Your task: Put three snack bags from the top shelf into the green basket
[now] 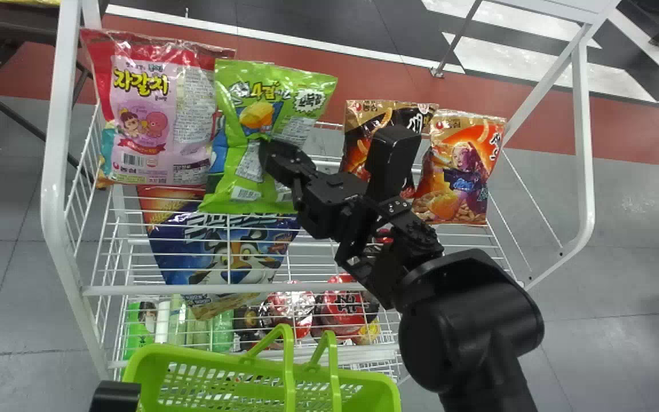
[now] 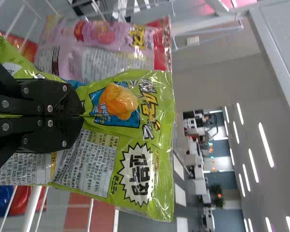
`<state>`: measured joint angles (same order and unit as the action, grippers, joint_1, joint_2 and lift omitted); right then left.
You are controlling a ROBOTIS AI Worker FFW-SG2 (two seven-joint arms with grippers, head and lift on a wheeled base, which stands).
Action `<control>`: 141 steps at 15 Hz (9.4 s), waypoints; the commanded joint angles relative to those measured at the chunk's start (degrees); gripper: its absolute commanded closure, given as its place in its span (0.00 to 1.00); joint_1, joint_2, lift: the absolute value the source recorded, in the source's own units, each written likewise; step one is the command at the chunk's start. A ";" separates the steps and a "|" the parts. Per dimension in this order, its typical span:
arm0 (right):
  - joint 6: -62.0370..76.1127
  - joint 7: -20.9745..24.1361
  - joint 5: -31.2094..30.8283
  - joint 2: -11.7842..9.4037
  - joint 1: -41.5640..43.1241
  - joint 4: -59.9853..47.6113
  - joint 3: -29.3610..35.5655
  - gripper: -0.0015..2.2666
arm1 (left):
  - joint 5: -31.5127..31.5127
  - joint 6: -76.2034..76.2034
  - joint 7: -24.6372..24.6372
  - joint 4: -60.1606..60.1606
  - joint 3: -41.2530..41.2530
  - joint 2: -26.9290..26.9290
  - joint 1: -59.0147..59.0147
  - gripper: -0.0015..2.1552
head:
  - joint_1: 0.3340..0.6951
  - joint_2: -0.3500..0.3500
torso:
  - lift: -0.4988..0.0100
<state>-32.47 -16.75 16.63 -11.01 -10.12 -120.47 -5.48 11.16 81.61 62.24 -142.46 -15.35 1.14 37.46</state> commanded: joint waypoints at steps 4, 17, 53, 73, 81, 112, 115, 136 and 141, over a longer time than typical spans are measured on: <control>-23.21 -2.06 5.17 -2.35 -6.32 -19.45 6.80 0.99 | 1.14 -0.08 1.04 -0.63 4.18 -0.17 -0.19 0.66 | 1.00 0.01 | 0.89; -57.61 -10.23 28.99 -6.39 -24.51 -45.46 43.98 0.99 | 5.01 -2.37 1.65 -0.54 9.46 -0.53 -1.07 0.66 | 1.00 0.00 | 0.89; 10.54 -8.56 5.35 -3.75 -26.80 -14.26 16.56 0.04 | 4.92 -2.90 2.00 -2.38 8.67 -0.61 1.13 0.66 | 1.00 0.00 | 0.89; 9.13 5.15 -6.87 -1.99 1.24 10.96 10.32 0.99 | 4.40 0.27 1.30 -1.59 6.65 0.00 -1.16 0.66 | 1.00 0.00 | 0.89; -2.12 1.02 -3.27 -2.61 -8.43 -9.34 14.71 0.99 | 4.57 0.27 1.48 -2.12 6.73 0.18 -0.98 0.66 | 1.00 0.00 | 0.89; -57.61 -0.91 2.27 -2.96 -27.59 -27.53 11.72 0.13 | 5.19 -2.72 2.88 -2.65 7.35 0.09 0.51 0.66 | 1.00 0.00 | 0.89; -57.61 -1.88 6.14 -2.79 -28.99 -31.40 15.85 0.01 | 5.19 -2.72 2.88 -2.56 7.35 0.09 0.42 0.66 | 1.00 0.00 | 0.89; 10.54 6.12 -2.39 -4.02 -3.24 7.10 27.37 0.04 | 5.19 -2.37 2.44 -1.59 6.65 -0.09 0.16 0.66 | 1.00 0.00 | 0.89; 14.23 7.35 -2.83 -6.83 -2.10 15.88 28.07 0.04 | 5.01 -2.02 2.00 -1.50 6.47 -0.17 -0.54 0.66 | 1.00 0.00 | 0.89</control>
<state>-18.42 -9.41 14.01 -16.86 -12.56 -106.81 22.54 16.29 79.46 64.28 -144.03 -8.75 0.97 37.14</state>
